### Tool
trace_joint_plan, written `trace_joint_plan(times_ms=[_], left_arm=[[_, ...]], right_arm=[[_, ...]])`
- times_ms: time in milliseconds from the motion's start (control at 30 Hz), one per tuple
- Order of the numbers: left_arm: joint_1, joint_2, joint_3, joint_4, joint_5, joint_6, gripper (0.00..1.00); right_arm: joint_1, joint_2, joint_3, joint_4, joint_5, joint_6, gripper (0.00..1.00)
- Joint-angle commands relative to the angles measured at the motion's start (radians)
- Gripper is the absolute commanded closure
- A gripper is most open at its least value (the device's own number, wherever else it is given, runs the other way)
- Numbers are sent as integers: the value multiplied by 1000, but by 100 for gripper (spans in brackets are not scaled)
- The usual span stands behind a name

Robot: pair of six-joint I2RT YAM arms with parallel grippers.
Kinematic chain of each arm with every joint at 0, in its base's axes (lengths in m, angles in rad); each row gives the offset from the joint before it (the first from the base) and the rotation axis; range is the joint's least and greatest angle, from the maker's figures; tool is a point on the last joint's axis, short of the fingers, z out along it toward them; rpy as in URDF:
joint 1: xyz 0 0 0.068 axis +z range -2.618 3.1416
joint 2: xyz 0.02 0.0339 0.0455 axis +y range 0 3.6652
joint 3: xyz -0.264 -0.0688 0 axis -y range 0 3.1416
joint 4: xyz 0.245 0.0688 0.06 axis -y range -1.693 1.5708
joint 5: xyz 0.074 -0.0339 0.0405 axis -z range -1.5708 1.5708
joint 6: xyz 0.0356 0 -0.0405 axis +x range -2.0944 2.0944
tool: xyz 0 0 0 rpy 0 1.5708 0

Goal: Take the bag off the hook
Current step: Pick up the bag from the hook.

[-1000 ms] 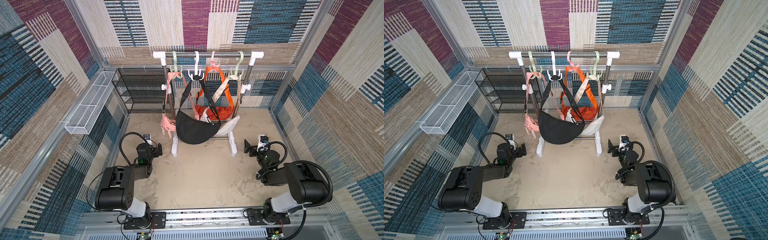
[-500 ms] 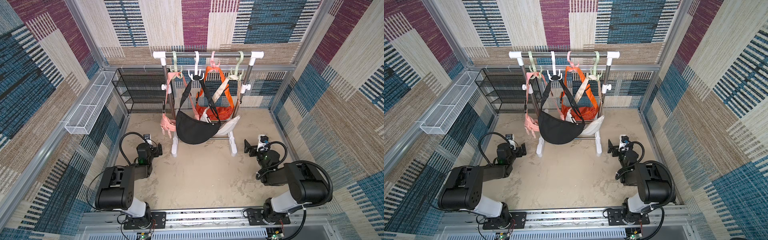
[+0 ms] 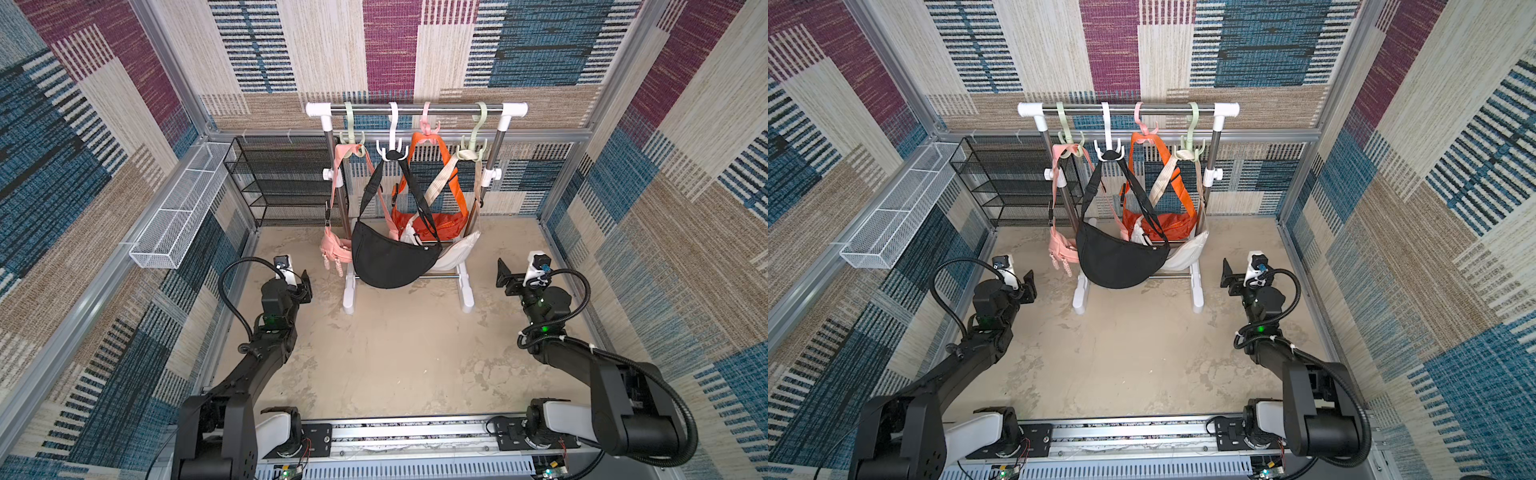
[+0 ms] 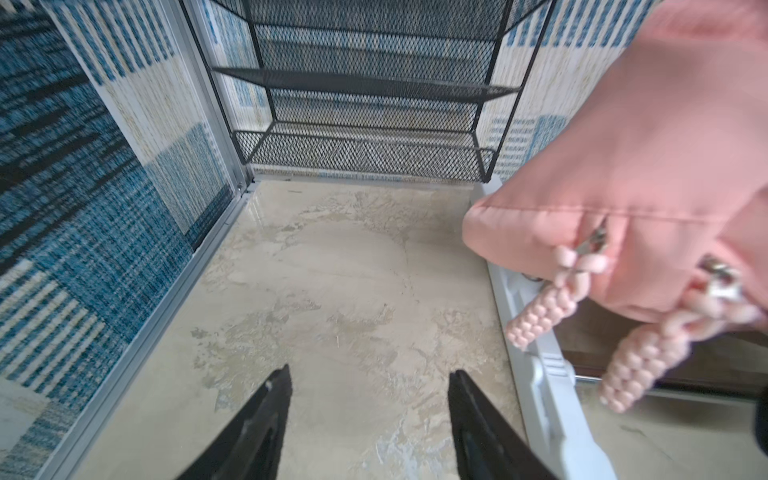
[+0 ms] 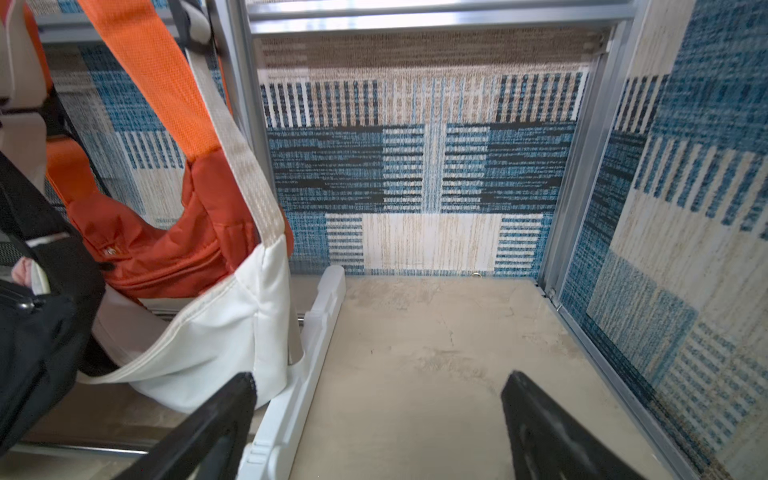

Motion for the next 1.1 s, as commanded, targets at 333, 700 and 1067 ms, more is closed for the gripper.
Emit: trace_joint_plan(times_ms=[333,700,1067], left_arm=[[-35,-220,215,-357,353,-138,53],[-332,-108,559,-563,404,-15,56],[-559,193,968,-679,352,70,64]], right_arm=[[1,-155,309,-652,-139,99,23],[1,-82,606,-835,-318,119,34],[1,15,769,-830,-449,99,52]])
